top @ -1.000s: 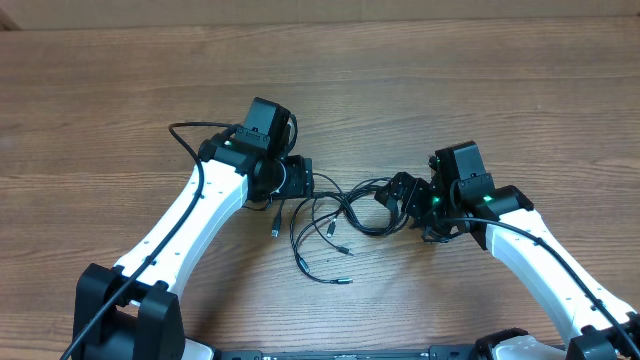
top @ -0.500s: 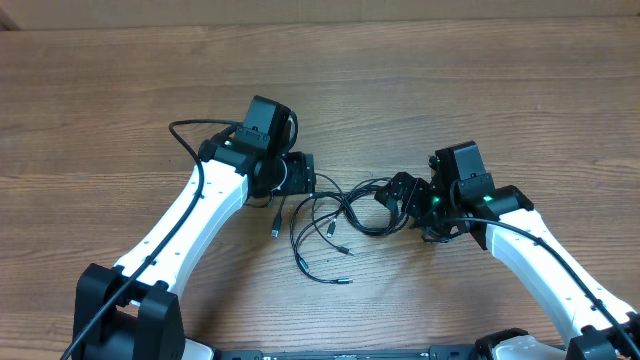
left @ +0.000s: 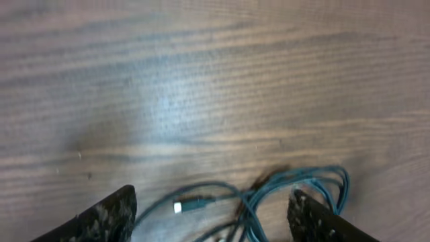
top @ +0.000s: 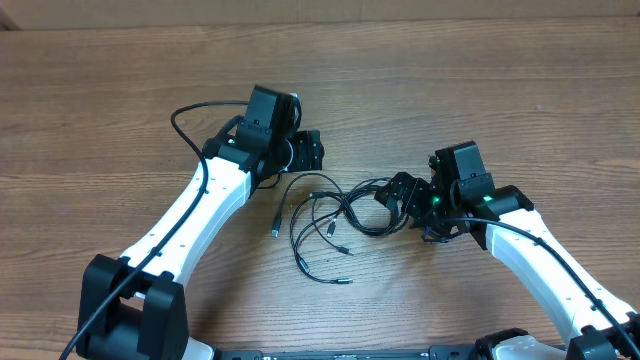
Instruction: Untangle cables
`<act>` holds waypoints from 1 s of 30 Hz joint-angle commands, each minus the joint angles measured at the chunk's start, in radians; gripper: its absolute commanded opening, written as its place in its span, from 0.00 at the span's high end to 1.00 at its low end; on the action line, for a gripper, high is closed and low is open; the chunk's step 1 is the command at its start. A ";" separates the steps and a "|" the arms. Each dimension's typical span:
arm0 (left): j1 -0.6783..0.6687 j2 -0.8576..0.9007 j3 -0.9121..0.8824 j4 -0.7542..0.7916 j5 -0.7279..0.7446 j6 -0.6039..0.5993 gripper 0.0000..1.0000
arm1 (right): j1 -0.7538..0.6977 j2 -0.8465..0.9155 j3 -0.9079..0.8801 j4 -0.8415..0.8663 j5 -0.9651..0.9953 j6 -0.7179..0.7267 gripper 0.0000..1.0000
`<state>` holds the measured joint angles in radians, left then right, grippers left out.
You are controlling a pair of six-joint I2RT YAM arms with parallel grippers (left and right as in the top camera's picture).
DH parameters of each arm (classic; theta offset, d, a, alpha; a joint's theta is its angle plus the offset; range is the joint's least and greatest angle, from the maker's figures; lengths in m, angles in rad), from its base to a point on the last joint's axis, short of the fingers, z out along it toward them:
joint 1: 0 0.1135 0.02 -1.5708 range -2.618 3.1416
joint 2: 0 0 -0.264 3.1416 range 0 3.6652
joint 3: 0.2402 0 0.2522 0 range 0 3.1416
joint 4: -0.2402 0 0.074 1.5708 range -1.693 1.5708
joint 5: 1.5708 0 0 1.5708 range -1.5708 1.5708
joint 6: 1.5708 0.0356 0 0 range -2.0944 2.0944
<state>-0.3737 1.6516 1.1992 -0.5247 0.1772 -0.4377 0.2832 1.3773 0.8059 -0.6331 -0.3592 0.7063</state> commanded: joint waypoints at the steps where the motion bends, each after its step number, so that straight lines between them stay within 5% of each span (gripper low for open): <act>1: -0.004 0.008 0.005 0.031 -0.075 0.036 0.28 | 0.003 -0.012 0.011 0.002 0.008 0.001 0.00; 17: -0.004 0.011 -0.003 0.019 -0.203 0.173 0.36 | 0.003 -0.012 0.011 0.002 0.008 0.001 0.00; 23: -0.005 0.011 -0.003 0.021 -0.203 0.173 0.58 | 0.003 -0.012 0.011 0.002 0.008 0.001 0.00; 28: -0.005 0.012 -0.003 0.021 -0.203 0.173 0.95 | 0.003 -0.012 0.011 0.042 0.007 0.041 0.00; 30: -0.005 0.013 -0.003 0.021 -0.203 0.173 0.96 | 0.003 -0.012 0.011 0.082 -0.006 0.084 0.00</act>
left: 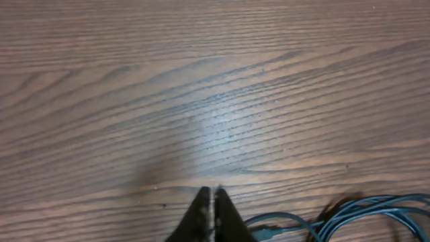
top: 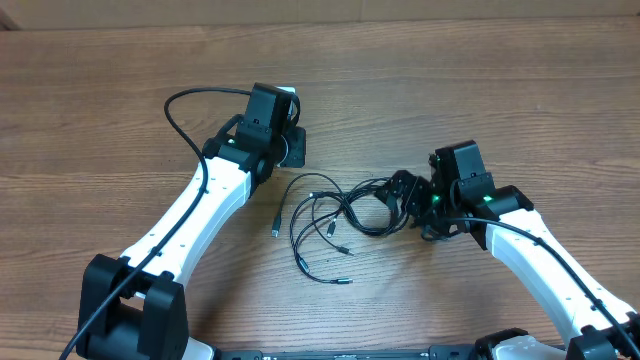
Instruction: Untangle cables
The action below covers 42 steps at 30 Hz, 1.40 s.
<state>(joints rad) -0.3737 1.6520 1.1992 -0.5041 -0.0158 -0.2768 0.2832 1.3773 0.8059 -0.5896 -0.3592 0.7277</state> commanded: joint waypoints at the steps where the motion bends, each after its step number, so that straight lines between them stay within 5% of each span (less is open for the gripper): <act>1: -0.005 0.012 -0.003 0.000 -0.010 0.012 0.96 | 0.003 -0.012 0.011 0.049 -0.018 0.085 0.00; 14: -0.005 0.012 -0.003 0.001 -0.010 0.011 0.96 | 0.053 0.000 0.011 0.294 -0.091 0.244 0.00; 26: -0.005 0.012 -0.003 0.007 -0.010 0.011 0.96 | 0.142 0.045 0.011 0.292 0.097 0.239 0.01; 31: -0.005 0.013 -0.003 0.008 -0.010 0.011 0.95 | 0.146 0.057 0.011 0.332 0.165 0.241 0.32; 37: -0.005 0.013 -0.003 0.010 -0.010 0.011 0.96 | 0.148 0.103 0.011 0.357 0.202 0.104 0.35; 42: -0.005 0.013 -0.003 0.011 -0.010 0.011 0.96 | 0.148 0.123 0.011 0.352 0.201 0.050 0.63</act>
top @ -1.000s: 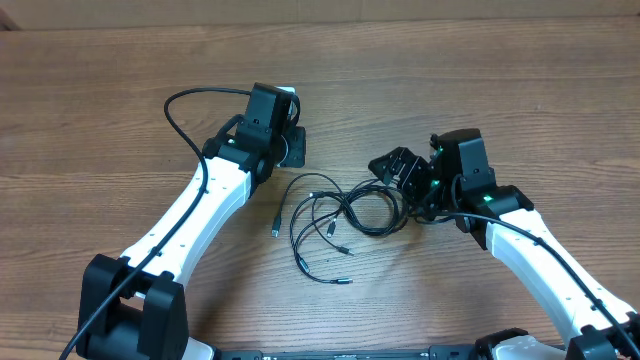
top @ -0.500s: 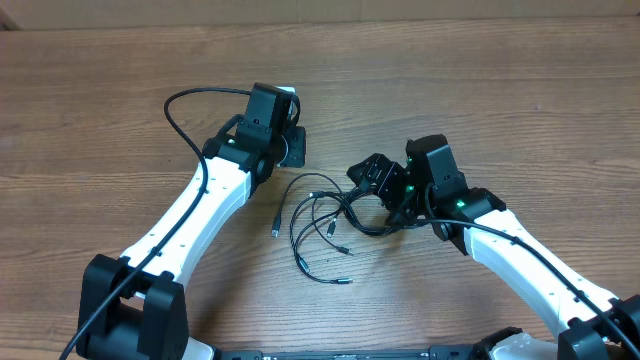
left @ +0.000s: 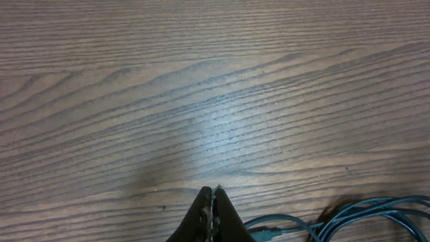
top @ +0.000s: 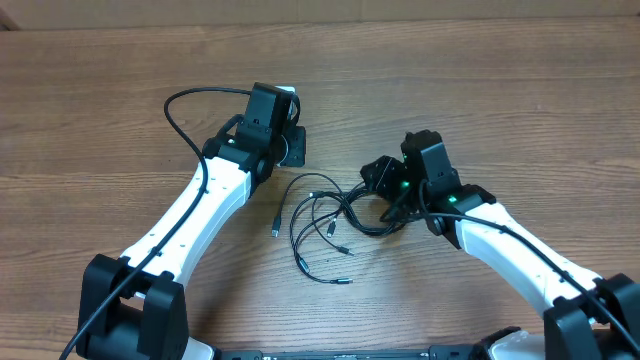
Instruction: Untangle cables
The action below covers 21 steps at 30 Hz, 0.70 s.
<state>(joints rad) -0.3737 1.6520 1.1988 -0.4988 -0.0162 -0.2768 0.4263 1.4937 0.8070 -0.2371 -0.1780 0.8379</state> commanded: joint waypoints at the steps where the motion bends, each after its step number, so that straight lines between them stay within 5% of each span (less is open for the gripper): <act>1: -0.005 0.013 -0.002 0.006 -0.009 0.010 0.96 | 0.005 0.009 0.010 -0.003 0.020 -0.059 0.69; 8: -0.006 0.036 -0.002 0.016 0.107 0.008 0.96 | 0.005 0.013 0.003 -0.026 0.020 -0.050 0.71; 11: -0.006 0.080 -0.002 0.044 0.216 0.008 0.93 | 0.003 0.013 0.003 -0.056 0.022 -0.056 0.57; 14: -0.006 0.126 -0.002 0.069 0.283 0.018 0.86 | -0.026 0.012 0.005 -0.062 -0.027 -0.063 0.42; 18: -0.006 0.168 -0.002 0.113 0.493 0.135 0.56 | -0.118 0.012 0.009 -0.070 -0.217 -0.122 0.36; 21: -0.006 0.170 -0.002 0.123 0.607 0.188 0.52 | -0.208 0.012 0.009 -0.138 -0.285 -0.133 0.35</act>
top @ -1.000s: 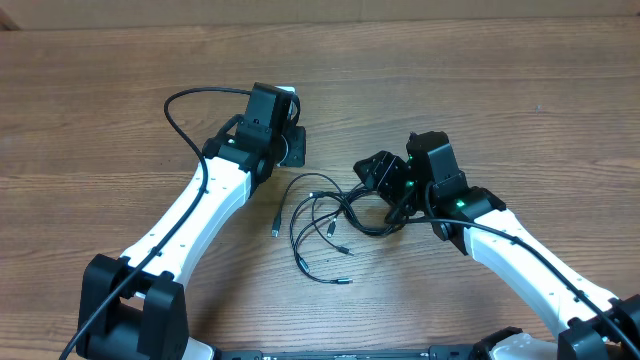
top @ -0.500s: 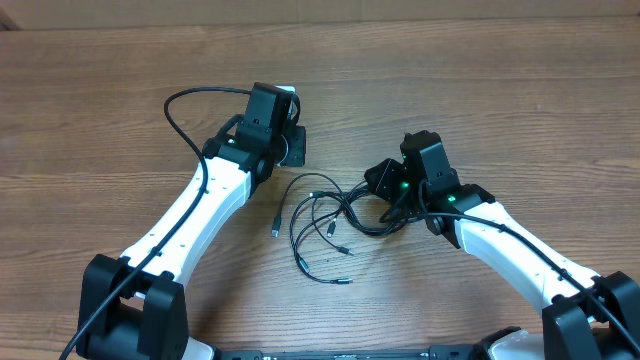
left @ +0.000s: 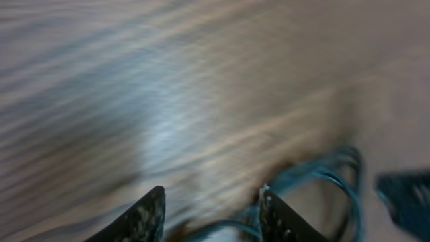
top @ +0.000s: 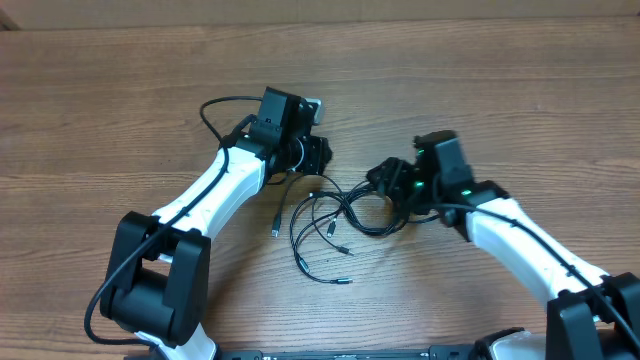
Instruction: Untangle cables
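Note:
The tangle of thin dark cables (top: 335, 215) lies on the table between the arms, with several loose plug ends trailing to the lower left. My left gripper (top: 314, 156) hovers open just above the tangle's upper left. In the blurred left wrist view the left gripper (left: 211, 205) holds nothing, and teal-looking cable loops (left: 322, 180) curve past its right finger (left: 277, 216). My right gripper (top: 385, 180) sits at the tangle's upper right edge, over the cable loops. Its jaws are too dark to read.
The wooden table (top: 120, 110) stretches around the cables. The left arm's own black lead (top: 215, 105) arches behind its wrist. A dark part of the right gripper (left: 406, 193) shows at the right edge of the left wrist view.
My left gripper was shut; it is now open, and further right, closer to the tangle. The right arm's wrist has shifted a little to the right. The cables lie as before.
First my left gripper was open over the tangle's upper left, the right one at its right side. Then the left was shut on nothing, further from the cables. Later the right had moved up-left onto the loops. Now the left is open again near the tangle.

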`<act>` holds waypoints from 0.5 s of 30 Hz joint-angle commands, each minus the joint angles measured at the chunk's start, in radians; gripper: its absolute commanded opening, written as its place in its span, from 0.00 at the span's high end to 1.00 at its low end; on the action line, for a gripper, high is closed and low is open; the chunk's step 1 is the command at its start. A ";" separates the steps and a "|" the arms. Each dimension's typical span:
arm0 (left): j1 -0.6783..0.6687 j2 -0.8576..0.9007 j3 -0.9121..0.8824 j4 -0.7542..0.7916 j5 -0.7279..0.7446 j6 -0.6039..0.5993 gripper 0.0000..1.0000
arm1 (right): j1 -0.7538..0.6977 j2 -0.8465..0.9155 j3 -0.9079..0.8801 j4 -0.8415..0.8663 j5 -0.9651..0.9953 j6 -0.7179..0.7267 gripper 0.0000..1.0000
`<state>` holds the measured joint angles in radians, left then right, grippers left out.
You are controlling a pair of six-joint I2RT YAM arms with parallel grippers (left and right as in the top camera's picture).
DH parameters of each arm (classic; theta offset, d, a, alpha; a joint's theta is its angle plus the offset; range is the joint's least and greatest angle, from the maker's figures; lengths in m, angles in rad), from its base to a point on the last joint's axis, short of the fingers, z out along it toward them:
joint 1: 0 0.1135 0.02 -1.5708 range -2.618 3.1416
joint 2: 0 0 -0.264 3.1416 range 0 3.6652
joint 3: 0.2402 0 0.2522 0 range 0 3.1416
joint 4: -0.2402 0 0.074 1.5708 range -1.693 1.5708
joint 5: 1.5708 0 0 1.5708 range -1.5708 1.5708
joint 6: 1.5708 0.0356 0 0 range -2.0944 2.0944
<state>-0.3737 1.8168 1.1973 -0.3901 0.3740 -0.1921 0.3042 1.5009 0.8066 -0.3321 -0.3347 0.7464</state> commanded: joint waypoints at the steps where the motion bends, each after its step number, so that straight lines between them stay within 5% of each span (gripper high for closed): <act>1: -0.006 0.005 0.000 0.017 0.224 0.103 0.52 | -0.119 0.005 0.009 -0.084 -0.130 -0.042 0.35; 7: -0.007 0.008 0.000 0.026 0.180 0.103 0.50 | -0.200 0.005 0.008 -0.243 -0.055 -0.042 0.35; 15: -0.007 0.009 0.000 0.024 0.113 0.103 0.51 | -0.160 0.015 -0.009 -0.249 -0.016 -0.041 0.41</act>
<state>-0.3737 1.8198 1.1973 -0.3691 0.5018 -0.1184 0.1226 1.5013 0.8066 -0.5838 -0.3698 0.7113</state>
